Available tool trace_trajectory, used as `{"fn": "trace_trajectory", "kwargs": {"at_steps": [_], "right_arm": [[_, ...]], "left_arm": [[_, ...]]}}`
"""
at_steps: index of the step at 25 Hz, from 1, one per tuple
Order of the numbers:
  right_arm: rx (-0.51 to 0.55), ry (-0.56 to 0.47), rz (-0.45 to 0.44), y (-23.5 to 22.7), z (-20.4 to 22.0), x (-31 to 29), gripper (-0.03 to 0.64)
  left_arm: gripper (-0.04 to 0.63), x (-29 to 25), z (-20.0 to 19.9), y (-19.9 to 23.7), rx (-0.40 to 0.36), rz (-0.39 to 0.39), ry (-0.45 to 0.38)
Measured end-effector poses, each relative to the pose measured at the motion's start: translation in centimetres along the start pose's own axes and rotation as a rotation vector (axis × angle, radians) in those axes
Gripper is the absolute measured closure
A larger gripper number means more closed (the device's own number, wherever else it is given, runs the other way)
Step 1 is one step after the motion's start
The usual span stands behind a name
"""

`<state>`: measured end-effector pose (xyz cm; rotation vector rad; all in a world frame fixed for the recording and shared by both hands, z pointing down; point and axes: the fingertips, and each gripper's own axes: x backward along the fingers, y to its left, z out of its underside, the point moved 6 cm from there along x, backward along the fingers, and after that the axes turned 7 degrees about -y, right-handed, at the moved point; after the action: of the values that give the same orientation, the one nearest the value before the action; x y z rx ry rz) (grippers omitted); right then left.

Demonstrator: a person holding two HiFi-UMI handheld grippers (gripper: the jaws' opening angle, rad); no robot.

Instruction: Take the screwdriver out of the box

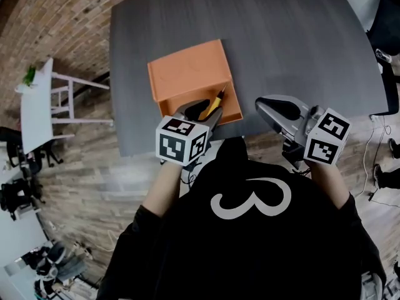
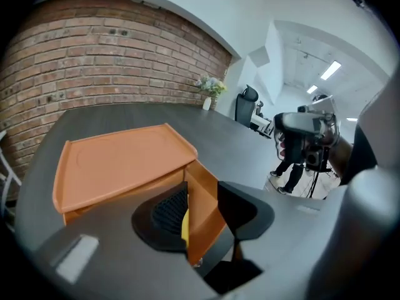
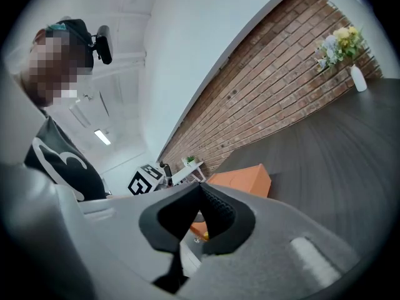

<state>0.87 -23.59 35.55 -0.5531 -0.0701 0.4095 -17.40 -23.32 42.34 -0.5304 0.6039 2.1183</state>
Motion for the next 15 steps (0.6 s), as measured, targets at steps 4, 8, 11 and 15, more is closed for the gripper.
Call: {"fn": "trace_trajectory", "kwargs": {"at_steps": [4, 8, 11, 15], "right_arm": [[-0.014, -0.002, 0.016, -1.1, 0.4, 0.0, 0.615], [-0.025, 0.004, 0.031, -1.8, 0.7, 0.3, 0.615], [-0.036, 0.000, 0.046, -2.4, 0.7, 0.6, 0.615], [-0.045, -0.009, 0.064, -3.1, 0.6, 1.0, 0.615]], "left_arm": [[0.420, -2.4, 1.3, 0.8, -0.020, -0.016, 0.079], [0.411, -4.1, 2.0, 1.4, -0.018, -0.022, 0.147], [0.411, -5.1, 2.2, 1.8, -0.024, -0.031, 0.185], [0.413, -6.1, 2.6, 2.4, -0.035, -0.066, 0.227]]}}
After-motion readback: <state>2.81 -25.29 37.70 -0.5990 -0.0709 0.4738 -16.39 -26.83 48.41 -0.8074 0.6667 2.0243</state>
